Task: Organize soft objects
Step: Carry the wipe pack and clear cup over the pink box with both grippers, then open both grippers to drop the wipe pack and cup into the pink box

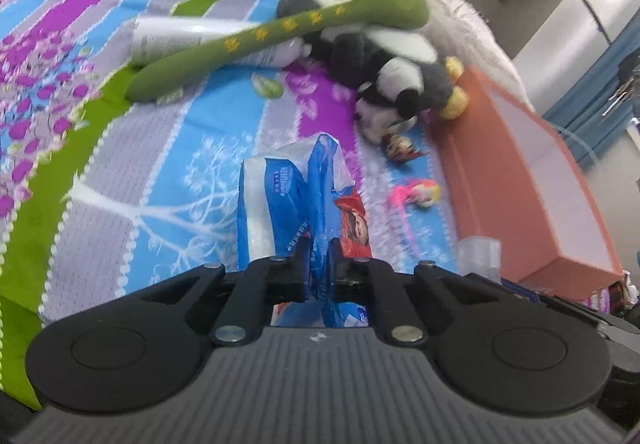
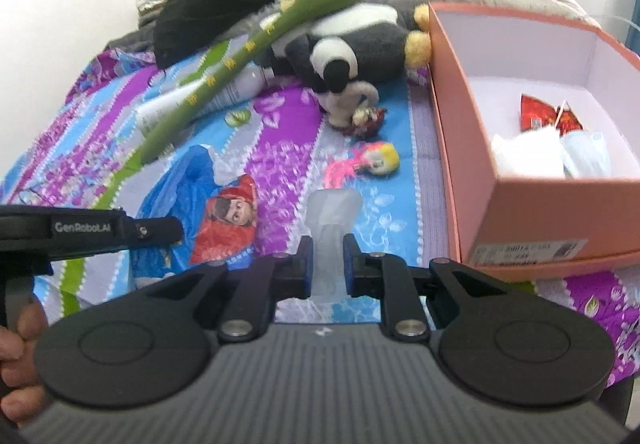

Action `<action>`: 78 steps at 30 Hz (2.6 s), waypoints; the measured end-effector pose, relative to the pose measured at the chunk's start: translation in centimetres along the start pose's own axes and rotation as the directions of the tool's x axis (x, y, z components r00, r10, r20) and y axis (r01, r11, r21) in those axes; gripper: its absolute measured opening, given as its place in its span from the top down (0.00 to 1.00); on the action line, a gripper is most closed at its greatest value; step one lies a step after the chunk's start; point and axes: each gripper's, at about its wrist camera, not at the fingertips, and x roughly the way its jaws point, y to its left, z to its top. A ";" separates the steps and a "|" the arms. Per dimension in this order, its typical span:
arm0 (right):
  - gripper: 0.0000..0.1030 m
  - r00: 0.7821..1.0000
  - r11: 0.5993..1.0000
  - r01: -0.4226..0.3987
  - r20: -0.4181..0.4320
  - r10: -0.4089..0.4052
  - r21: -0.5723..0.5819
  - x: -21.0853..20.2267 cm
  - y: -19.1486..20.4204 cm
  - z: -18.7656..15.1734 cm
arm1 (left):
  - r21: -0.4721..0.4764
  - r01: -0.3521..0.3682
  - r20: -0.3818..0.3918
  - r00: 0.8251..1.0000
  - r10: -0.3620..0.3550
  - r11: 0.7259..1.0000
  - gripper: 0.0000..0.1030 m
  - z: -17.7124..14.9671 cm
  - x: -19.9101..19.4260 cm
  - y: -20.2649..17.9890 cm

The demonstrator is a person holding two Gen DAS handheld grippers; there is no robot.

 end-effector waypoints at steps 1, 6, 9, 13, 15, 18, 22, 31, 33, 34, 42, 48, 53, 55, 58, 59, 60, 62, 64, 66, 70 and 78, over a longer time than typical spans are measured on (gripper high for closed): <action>0.82 1.000 1.000 -0.007 0.010 0.007 0.000 -0.4 0.0 0.4 | 0.006 0.007 0.007 1.000 -0.007 1.000 0.91 0.4 -0.5 -0.4; 0.82 0.997 1.000 -0.024 0.072 0.024 -0.008 -2.5 -0.1 2.5 | 0.046 0.054 0.046 0.997 -0.056 0.997 0.91 2.5 -2.7 -2.4; 0.82 0.994 1.000 -0.031 0.105 0.031 -0.005 -3.6 -0.2 3.6 | 0.075 0.083 0.055 0.995 -0.087 0.994 0.91 3.8 -3.7 -3.8; 0.82 0.988 0.999 -0.043 0.149 0.043 0.000 -5.0 -0.3 5.2 | 0.129 0.119 0.076 0.989 -0.130 0.984 0.91 5.4 -4.8 -6.0; 0.82 0.982 0.999 -0.047 0.181 0.047 -0.005 -5.8 -0.3 6.1 | 0.144 0.144 0.085 0.984 -0.157 0.979 0.91 6.2 -5.2 -7.1; 0.82 0.972 0.999 -0.034 0.232 0.038 -0.021 -7.1 -0.4 7.4 | 0.184 0.160 0.108 0.977 -0.182 0.970 0.90 7.3 -5.9 -9.0; 0.82 0.960 1.000 -0.006 0.279 0.014 -0.029 -8.3 -1.3 9.2 | 0.239 0.183 0.118 0.969 -0.216 0.954 0.90 8.7 -6.3 -11.6; 0.82 0.951 0.997 0.076 0.300 -0.074 0.007 -8.7 -6.1 12.4 | 0.285 0.259 0.064 0.955 -0.288 0.923 0.90 12.1 -3.6 -17.8; 0.82 0.951 0.995 0.098 0.294 -0.093 -0.001 -8.5 -7.1 13.2 | 0.287 0.281 0.028 0.953 -0.301 0.916 0.90 13.2 -2.5 -19.8; 0.82 0.953 0.995 0.104 0.287 -0.101 0.003 -8.4 -7.6 13.5 | 0.293 0.292 0.012 0.951 -0.309 0.910 0.90 13.7 -1.9 -20.8; 0.82 0.969 0.987 0.144 0.190 -0.156 0.075 -7.1 -14.0 15.1 | 0.319 0.333 -0.135 0.943 -0.305 0.887 0.90 16.0 4.7 -27.8; 0.82 0.977 0.972 0.200 0.046 -0.207 0.125 -4.4 -18.8 14.0 | 0.344 0.331 -0.279 0.930 -0.241 0.879 0.90 15.1 11.5 -31.3; 0.79 0.972 0.957 0.232 -0.081 -0.220 0.176 -1.4 -21.8 12.3 | 0.378 0.336 -0.383 0.905 -0.185 0.863 0.90 13.4 16.7 -32.9; 0.79 0.965 0.947 0.249 -0.128 -0.227 0.201 -0.3 -22.8 11.5 | 0.392 0.321 -0.407 0.901 -0.151 0.862 0.90 12.8 18.2 -33.0; 0.78 0.959 0.941 0.261 -0.169 -0.228 0.215 1.0 -23.6 10.3 | 0.416 0.290 -0.449 0.890 -0.083 0.862 0.90 12.0 20.1 -32.9; 0.78 0.958 0.939 0.260 -0.183 -0.222 0.226 1.4 -23.9 9.9 | 0.415 0.280 -0.453 0.889 -0.071 0.866 0.90 11.9 20.4 -32.6; 0.77 0.956 0.937 0.261 -0.195 -0.218 0.230 1.8 -24.0 9.5 | 0.413 0.269 -0.453 0.889 -0.060 0.870 0.90 11.7 20.7 -32.4; 0.73 0.950 0.933 0.278 -0.207 -0.232 0.229 2.0 -23.9 8.9 | 0.413 0.265 -0.461 0.886 -0.051 0.871 0.89 11.8 21.3 -32.2; 0.65 0.946 0.926 0.293 -0.210 -0.246 0.236 2.0 -23.8 8.7 | 0.422 0.264 -0.474 0.880 -0.037 0.867 0.75 11.6 21.5 -32.1; 0.49 0.952 0.927 0.282 -0.194 -0.237 0.247 1.6 -23.6 8.5 | 0.428 0.262 -0.454 0.890 -0.045 0.865 0.53 11.5 21.2 -31.9; 0.49 0.956 0.933 0.278 -0.163 -0.245 0.227 1.1 -23.2 8.8 | 0.452 0.258 -0.405 0.912 -0.061 0.854 0.53 11.6 20.0 -32.0; 0.49 0.965 0.938 0.259 -0.023 -0.261 0.232 -2.8 -21.3 10.0 | 0.490 0.251 -0.257 0.957 -0.137 0.835 0.53 13.5 14.3 -31.7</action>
